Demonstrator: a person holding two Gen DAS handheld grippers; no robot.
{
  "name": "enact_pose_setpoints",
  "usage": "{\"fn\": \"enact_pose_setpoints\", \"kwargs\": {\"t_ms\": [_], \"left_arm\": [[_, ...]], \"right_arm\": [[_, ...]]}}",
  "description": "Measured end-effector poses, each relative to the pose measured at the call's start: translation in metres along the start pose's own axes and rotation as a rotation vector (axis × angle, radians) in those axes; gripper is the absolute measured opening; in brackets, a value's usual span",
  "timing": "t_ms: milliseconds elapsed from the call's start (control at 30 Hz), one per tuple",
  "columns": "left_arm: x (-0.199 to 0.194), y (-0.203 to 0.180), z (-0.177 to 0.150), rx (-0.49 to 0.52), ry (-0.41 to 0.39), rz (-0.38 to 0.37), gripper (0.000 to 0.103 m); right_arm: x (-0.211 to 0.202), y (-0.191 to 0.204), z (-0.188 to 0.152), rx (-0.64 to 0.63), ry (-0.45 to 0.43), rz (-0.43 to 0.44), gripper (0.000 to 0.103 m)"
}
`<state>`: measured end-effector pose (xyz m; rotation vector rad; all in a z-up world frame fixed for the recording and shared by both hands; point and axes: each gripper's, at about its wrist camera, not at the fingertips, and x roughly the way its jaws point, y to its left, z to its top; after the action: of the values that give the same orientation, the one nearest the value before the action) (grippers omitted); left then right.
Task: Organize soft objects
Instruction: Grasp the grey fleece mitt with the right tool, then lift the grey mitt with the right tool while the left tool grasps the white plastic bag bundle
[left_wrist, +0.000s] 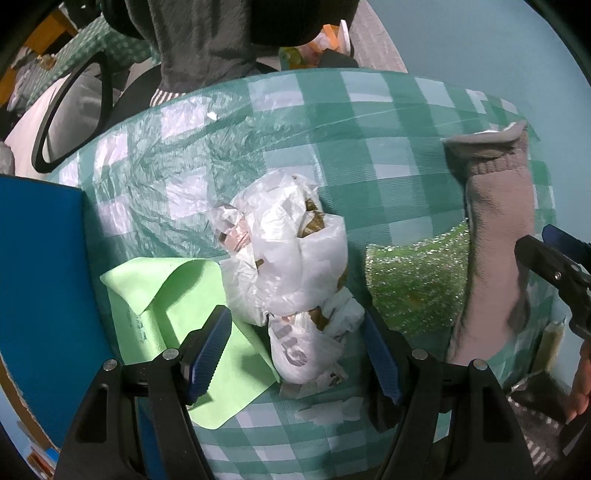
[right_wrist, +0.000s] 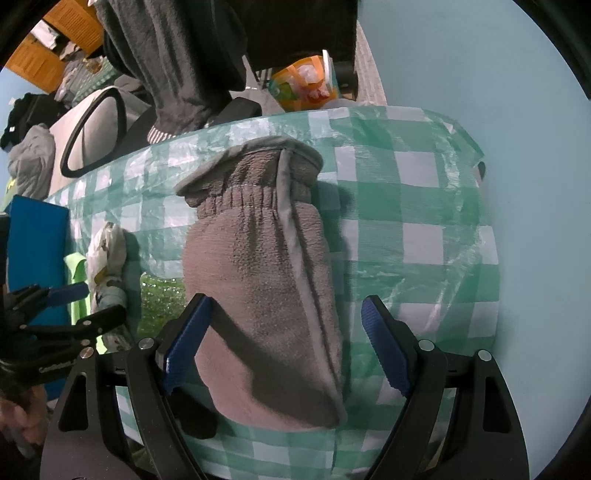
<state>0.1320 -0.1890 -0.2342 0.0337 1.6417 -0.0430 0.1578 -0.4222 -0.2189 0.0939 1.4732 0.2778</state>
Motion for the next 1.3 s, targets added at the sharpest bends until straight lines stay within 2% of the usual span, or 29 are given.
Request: {"fn": "enact_pose_setpoints", "kwargs": {"t_ms": [333,367,433,500,633,767,833,967,1300], "left_arm": [[0.006,0.005,0.003,-0.002,-0.006,-0.027,0.072],[0.006,0.006,0.002,-0.005,-0.006,-0.034,0.071],[0.006,0.006,0.002,-0.008,-0.007,-0.049,0.058],[0.007,0.008,0.001,-0.011,-0.004,-0.058,0.054],[0.003,0.011,-0.001,-0.022,-0.019,-0.086,0.046],[-0.006,0.013,-0.005,-0.023,-0.039,-0.111,0.043],[-0.011,0.014,-0.006,-0.024,-0.048,-0.128,0.043],[-0.023,0.017,-0.010,-0.027,-0.074,-0.155,0.043],[-0.047,0.032,-0.024,-0.051,-0.106,-0.214,0.043]], "right_arm": [[0.022,0.002,0.004,0.001,0.030,-0.016,0.085],[0.024,0.002,0.004,0.001,0.031,-0.016,0.085],[0.029,0.001,0.005,0.001,0.036,-0.016,0.085],[0.033,-0.001,0.004,0.009,0.044,0.000,0.079],[0.030,0.001,0.004,-0.003,0.044,0.029,0.060],[0.024,0.008,0.003,-0.034,0.037,0.041,0.038],[0.020,0.011,0.003,-0.047,0.028,0.045,0.032],[0.016,0.019,0.001,-0.074,0.019,0.042,0.026],[-0.011,0.019,-0.008,-0.058,-0.015,0.055,0.025]]}}
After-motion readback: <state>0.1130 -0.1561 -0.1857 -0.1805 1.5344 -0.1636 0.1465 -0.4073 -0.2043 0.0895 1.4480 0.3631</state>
